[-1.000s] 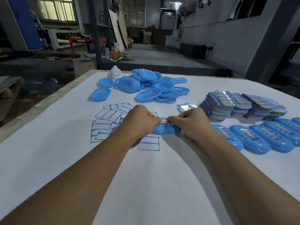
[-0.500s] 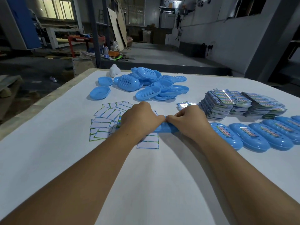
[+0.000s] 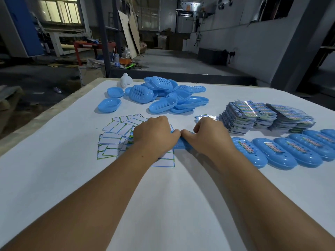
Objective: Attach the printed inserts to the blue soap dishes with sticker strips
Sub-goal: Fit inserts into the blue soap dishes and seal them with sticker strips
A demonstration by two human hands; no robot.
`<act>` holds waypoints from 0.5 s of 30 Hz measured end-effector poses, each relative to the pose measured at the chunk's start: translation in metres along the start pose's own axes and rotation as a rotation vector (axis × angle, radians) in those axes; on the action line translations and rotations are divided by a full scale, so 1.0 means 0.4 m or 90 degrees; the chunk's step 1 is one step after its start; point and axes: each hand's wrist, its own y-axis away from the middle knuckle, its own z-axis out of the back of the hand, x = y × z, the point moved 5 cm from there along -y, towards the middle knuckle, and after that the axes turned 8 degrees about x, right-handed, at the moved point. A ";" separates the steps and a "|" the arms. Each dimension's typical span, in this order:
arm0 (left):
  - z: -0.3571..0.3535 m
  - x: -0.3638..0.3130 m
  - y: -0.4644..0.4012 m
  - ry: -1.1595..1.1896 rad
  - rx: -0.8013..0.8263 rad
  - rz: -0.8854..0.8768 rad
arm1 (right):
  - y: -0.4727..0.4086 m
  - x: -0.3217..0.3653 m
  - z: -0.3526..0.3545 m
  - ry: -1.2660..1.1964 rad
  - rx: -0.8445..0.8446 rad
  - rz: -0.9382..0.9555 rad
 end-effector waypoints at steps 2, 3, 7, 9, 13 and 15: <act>0.002 0.004 0.007 0.038 -0.008 0.004 | 0.005 -0.004 0.005 -0.033 -0.004 0.001; 0.005 0.007 0.010 0.057 -0.017 0.007 | 0.009 -0.001 0.007 -0.057 -0.010 0.015; 0.024 0.016 0.015 0.064 -0.061 -0.004 | 0.027 0.041 0.003 -0.139 0.035 0.165; 0.024 0.022 0.015 0.055 -0.062 -0.009 | 0.038 0.058 -0.019 -0.093 0.125 0.213; -0.006 0.040 0.006 0.079 -0.002 0.007 | 0.046 0.053 -0.031 -0.014 0.163 0.214; -0.018 0.045 -0.001 0.082 0.012 0.010 | 0.050 0.045 -0.025 0.002 0.155 0.200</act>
